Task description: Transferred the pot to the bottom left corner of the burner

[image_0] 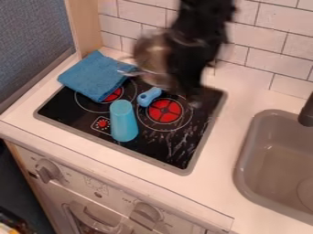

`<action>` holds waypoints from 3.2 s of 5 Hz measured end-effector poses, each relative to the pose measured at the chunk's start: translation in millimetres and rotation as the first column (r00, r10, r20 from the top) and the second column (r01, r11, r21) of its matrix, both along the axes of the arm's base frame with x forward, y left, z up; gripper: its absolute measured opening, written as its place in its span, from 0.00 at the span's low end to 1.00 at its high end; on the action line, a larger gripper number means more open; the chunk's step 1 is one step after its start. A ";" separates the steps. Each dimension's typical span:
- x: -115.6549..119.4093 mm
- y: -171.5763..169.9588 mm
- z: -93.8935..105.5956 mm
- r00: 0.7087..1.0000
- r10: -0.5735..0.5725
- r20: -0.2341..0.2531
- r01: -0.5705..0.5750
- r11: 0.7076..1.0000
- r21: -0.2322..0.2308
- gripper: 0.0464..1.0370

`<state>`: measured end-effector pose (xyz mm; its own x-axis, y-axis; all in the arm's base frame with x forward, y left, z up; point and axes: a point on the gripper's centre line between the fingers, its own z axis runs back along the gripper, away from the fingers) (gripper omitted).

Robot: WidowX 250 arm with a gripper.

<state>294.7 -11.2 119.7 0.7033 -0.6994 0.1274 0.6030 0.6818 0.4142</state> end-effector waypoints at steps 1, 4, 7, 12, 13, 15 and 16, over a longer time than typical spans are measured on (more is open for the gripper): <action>-16.6 39.4 3.3 0.993 0.114 -0.003 -0.114 0.993 -0.007 0.05; -71.1 141.7 -47.0 0.920 0.372 -0.122 -0.375 0.927 0.002 0.05; -63.0 148.7 -101.2 0.905 0.364 -0.220 -0.375 0.927 -0.009 0.05; -37.4 128.3 -111.7 0.909 0.319 -0.269 -0.340 0.940 -0.034 0.77; -42.6 122.4 -109.5 0.911 0.294 -0.288 -0.325 0.944 -0.065 0.95; -34.4 124.1 -61.2 0.924 0.297 -0.242 -0.323 0.943 -0.077 0.96; -33.6 123.8 -22.2 0.932 0.317 -0.174 -0.329 0.943 -0.045 0.96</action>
